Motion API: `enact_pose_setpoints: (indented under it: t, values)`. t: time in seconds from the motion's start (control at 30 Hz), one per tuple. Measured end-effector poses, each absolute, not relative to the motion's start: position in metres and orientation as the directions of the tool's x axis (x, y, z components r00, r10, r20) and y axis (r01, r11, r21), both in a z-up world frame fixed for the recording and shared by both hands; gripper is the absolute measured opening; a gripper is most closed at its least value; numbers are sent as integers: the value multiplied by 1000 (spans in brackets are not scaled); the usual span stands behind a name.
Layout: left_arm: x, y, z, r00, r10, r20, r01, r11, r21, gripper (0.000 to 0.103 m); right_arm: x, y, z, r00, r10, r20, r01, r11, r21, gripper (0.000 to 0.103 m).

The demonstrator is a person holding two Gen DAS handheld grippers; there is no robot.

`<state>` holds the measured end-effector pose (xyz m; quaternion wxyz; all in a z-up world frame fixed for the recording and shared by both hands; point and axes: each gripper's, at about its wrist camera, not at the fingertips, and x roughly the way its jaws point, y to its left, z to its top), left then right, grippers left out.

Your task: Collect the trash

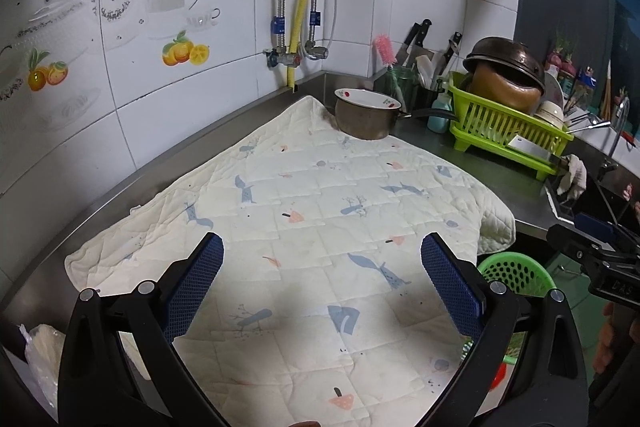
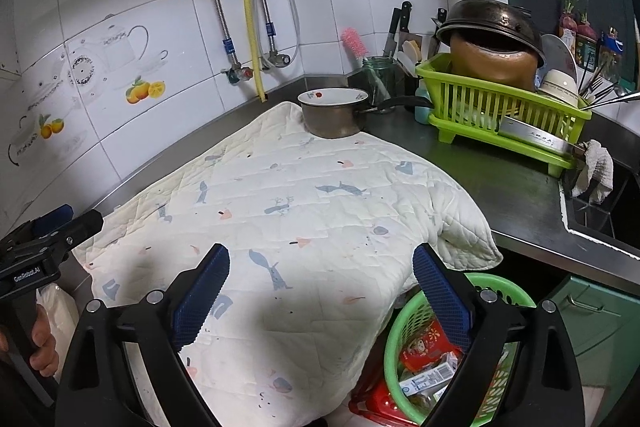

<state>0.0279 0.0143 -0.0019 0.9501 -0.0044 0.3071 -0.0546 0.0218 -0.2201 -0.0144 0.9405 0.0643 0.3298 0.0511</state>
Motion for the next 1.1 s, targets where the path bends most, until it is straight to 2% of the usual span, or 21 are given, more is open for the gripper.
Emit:
enact_pose_setpoints:
  t: [1.1]
  values:
    - [29, 9, -2, 797, -118, -592, 117, 992, -40, 98, 18, -220, -11, 786, 135, -604, -47, 986, 159, 91]
